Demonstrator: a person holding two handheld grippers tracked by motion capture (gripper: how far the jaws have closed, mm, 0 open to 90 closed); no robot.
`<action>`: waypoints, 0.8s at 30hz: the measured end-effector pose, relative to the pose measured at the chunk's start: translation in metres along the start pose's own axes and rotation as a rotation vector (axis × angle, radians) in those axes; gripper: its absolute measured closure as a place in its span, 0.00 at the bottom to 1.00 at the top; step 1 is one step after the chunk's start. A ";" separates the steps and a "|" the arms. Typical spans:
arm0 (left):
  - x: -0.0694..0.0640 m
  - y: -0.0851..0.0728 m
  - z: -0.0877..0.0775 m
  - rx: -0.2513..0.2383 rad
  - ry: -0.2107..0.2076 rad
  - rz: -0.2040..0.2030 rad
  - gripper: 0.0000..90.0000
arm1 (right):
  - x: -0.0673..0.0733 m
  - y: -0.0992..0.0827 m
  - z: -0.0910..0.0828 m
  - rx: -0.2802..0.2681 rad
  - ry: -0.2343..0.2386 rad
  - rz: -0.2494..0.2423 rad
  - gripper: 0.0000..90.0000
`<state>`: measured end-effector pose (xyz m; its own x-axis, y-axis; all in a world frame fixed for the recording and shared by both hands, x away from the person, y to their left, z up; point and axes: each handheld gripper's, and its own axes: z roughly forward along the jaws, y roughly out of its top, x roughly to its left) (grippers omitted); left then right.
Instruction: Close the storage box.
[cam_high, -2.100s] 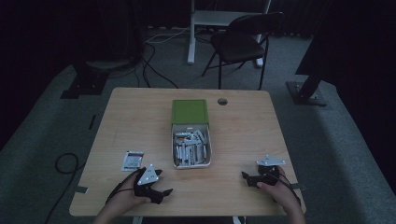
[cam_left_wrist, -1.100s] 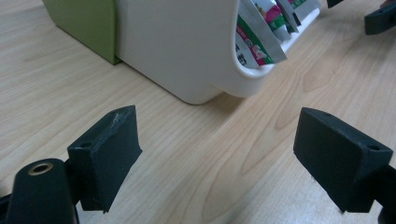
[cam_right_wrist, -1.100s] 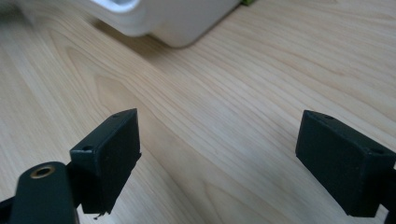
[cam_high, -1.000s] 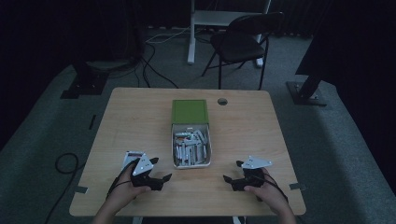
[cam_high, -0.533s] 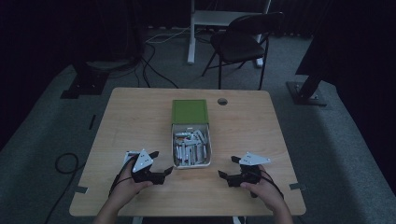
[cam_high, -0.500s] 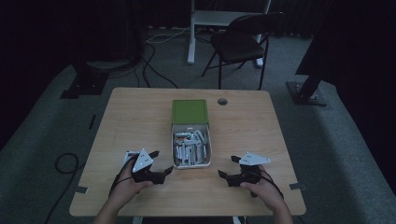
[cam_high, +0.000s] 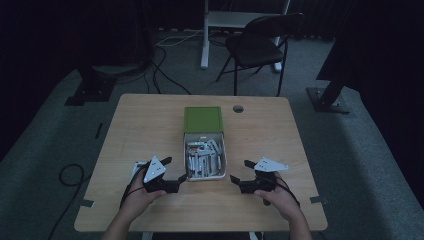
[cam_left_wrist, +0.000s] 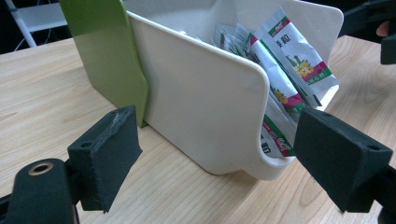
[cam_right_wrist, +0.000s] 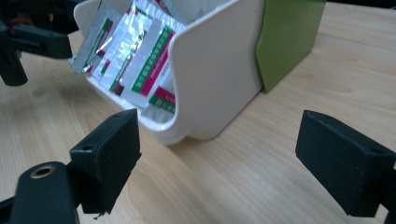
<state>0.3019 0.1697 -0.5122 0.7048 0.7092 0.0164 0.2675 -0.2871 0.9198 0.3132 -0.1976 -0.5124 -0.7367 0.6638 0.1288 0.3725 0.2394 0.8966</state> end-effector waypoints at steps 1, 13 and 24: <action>0.000 0.000 0.001 -0.004 -0.003 -0.003 0.17 | 0.000 0.001 0.001 -0.003 0.005 0.001 0.15; 0.003 0.000 0.010 -0.012 0.025 -0.012 0.17 | 0.000 0.013 0.020 -0.027 0.021 -0.019 0.16; 0.009 0.000 0.012 -0.025 0.050 -0.028 0.17 | -0.008 0.016 0.026 -0.024 0.015 -0.029 0.16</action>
<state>0.3158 0.1684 -0.5167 0.6631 0.7485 0.0095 0.2696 -0.2506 0.9298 0.3399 -0.1804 -0.5098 -0.7555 0.6460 0.1087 0.3374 0.2416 0.9098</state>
